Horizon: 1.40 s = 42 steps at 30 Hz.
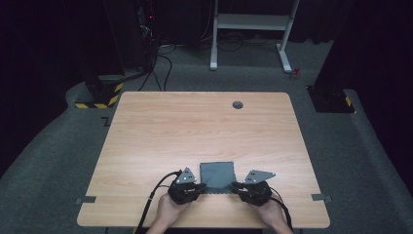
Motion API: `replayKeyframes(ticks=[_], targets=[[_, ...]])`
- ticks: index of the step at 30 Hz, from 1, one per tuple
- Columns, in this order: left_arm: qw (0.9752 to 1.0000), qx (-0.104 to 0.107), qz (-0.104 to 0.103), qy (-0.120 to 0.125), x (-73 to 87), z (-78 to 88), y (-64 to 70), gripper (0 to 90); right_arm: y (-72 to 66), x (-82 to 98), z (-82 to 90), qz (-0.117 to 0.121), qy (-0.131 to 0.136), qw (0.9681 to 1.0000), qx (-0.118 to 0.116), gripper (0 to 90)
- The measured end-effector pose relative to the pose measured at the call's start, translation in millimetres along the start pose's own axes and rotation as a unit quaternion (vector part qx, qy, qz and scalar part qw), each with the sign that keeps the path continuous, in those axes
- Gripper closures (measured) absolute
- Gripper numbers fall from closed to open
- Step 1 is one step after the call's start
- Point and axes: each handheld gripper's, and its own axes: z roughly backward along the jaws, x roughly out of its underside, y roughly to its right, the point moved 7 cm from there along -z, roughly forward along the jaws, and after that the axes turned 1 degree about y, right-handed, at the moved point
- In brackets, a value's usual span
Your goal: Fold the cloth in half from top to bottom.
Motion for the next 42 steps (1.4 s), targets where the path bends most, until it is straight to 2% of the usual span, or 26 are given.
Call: replayKeyframes(ticks=[1,4,7,8,12,14,18,22,24,28,30,32,34,37,41,42], targets=[[1.0,0.007,0.004,0.003,0.1,1.5,2.1,78.4,-1.5,-0.6,2.1,0.0,0.002,1.0,-0.001,74.3],[0.9999,0.011,0.0,0.013,-1.3,7.2,5.2,75.3,-4.6,-3.9,9.3,0.0,0.014,0.9998,-0.012,74.4],[0.9997,0.007,0.004,0.025,-7.0,11.2,5.2,71.5,-5.1,-8.8,13.6,-0.007,0.026,0.9995,-0.018,79.4],[0.9996,0.001,0.003,0.027,-9.7,11.1,3.5,70.4,-4.4,-10.7,13.2,-0.007,0.026,0.9996,-0.013,81.4],[0.9995,-0.015,0.005,0.027,-19.6,3.0,-2.2,68.6,-1.2,-15.2,1.1,-0.005,0.012,0.9999,0.002,86.5],[0.9996,-0.02,-0.002,0.018,-21.0,-3.1,-2.7,68.7,-0.6,-14.1,-8.0,0.0,-0.002,1.0,0.007,87.2],[0.9996,-0.025,-0.014,-0.002,-14.8,-10.3,-0.3,67.6,-2.8,-9.8,-15.0,0.01,-0.015,0.9998,0.009,86.7],[0.9995,-0.027,-0.009,-0.01,-4.1,-7.6,-1.6,67.0,-3.0,-0.3,-15.2,0.012,-0.026,0.9995,0.013,84.1],[0.9994,-0.03,-0.012,-0.014,0.2,-5.5,-1.2,67.0,-3.0,2.1,-13.7,0.01,-0.02,0.9997,0.008,82.0],[0.999,-0.037,-0.02,-0.017,4.9,-0.5,0.0,67.0,-2.6,5.0,-10.2,0.02,-0.019,0.9995,0.017,80.1],[0.9985,-0.04,-0.026,-0.028,8.2,0.7,-0.1,66.3,-2.7,5.4,-9.6,0.024,-0.019,0.9994,0.017,79.4],[0.9983,-0.044,-0.026,-0.028,10.5,4.2,-0.5,65.8,-3.2,5.7,-8.9,0.023,-0.02,0.9994,0.017,78.1],[0.9983,-0.048,-0.027,-0.02,11.1,8.1,-0.9,65.8,-3.2,6.0,-8.1,0.023,-0.022,0.9994,0.015,76.9],[0.9984,-0.054,-0.014,0.001,4.1,14.1,-6.0,63.6,0.5,0.4,-5.4,0.023,-0.016,0.9995,0.015,76.7],[0.9979,-0.057,0.009,0.03,-16.3,12.3,-20.1,62.3,15.4,-20.3,-2.6,-0.003,0.012,0.9997,0.02,81.6],[0.9981,-0.054,0.009,0.029,-20.0,10.4,-23.3,62.4,21.0,-25.5,-4.9,-0.01,0.016,0.9996,0.022,82.9]])
